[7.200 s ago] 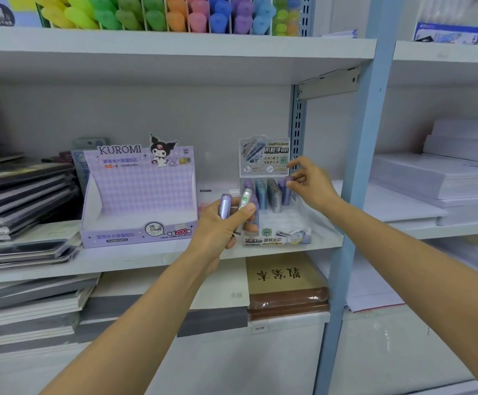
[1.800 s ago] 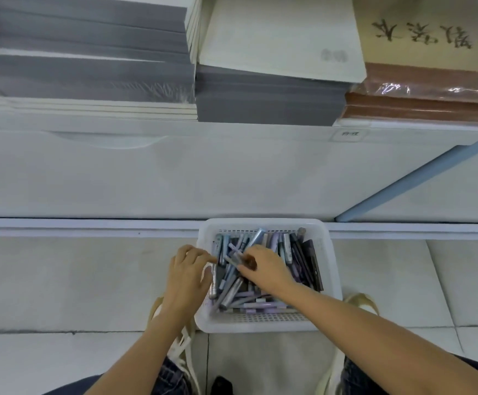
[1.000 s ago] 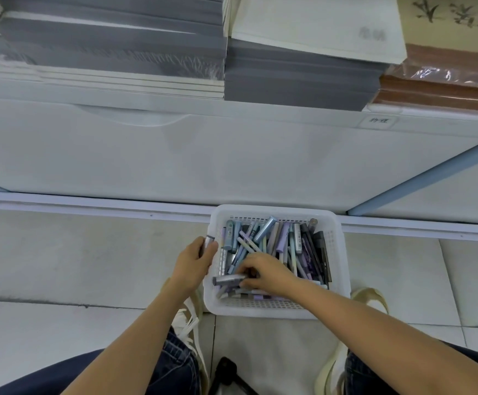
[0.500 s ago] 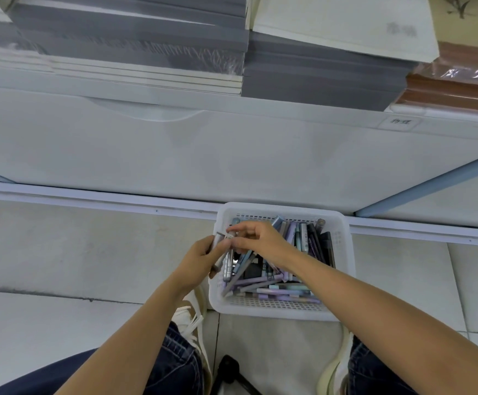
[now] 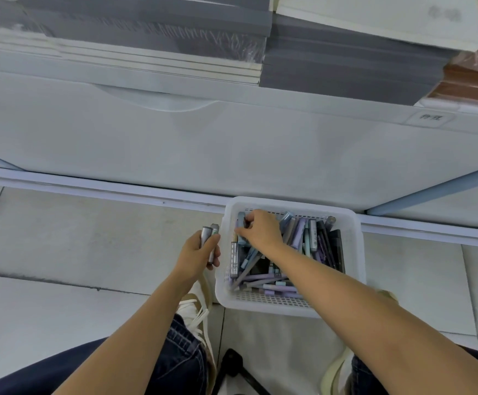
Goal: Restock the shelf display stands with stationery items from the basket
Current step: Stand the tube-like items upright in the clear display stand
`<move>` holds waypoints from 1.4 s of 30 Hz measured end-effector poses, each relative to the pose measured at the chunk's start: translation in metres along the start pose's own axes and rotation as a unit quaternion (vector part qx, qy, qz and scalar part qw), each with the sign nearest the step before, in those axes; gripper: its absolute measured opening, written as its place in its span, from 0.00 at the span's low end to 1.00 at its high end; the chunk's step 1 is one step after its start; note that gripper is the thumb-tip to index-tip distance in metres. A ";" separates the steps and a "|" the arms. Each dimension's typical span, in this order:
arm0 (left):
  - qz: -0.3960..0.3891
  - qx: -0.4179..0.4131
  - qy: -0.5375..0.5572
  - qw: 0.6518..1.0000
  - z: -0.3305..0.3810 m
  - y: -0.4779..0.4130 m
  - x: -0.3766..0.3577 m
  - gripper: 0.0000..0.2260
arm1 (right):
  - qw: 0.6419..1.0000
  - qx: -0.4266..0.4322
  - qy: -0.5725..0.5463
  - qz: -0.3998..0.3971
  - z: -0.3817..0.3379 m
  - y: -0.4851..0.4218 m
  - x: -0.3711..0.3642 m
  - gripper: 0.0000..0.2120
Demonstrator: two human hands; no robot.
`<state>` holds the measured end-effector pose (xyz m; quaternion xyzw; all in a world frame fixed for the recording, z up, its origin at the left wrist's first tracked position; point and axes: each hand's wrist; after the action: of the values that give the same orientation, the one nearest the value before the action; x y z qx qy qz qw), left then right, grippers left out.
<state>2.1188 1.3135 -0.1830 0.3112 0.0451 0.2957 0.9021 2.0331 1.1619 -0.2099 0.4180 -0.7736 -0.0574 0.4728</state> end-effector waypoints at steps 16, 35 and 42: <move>-0.010 -0.024 0.000 1.000 0.001 0.002 0.000 0.09 | 0.989 0.001 -0.079 -0.121 0.008 0.047 -0.022 0.12; -0.096 -0.082 0.083 0.989 0.050 0.015 -0.032 0.11 | 0.940 0.028 -0.337 -0.047 -0.010 0.049 0.073 0.13; -0.117 -0.142 0.037 0.982 0.103 0.038 -0.045 0.07 | 0.941 0.094 -0.324 -0.021 -0.029 0.077 0.131 0.19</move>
<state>2.0900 1.2579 -0.0827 0.1616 0.0721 0.2029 0.9631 1.9835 1.1292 -0.0671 0.4359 -0.8777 -0.1262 0.1540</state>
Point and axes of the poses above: each hand's wrist, its own y-axis away from the middle knuckle, its own x-axis out of the back of the hand, z = x × y, and after that the axes turned 2 degrees about -x, right-handed
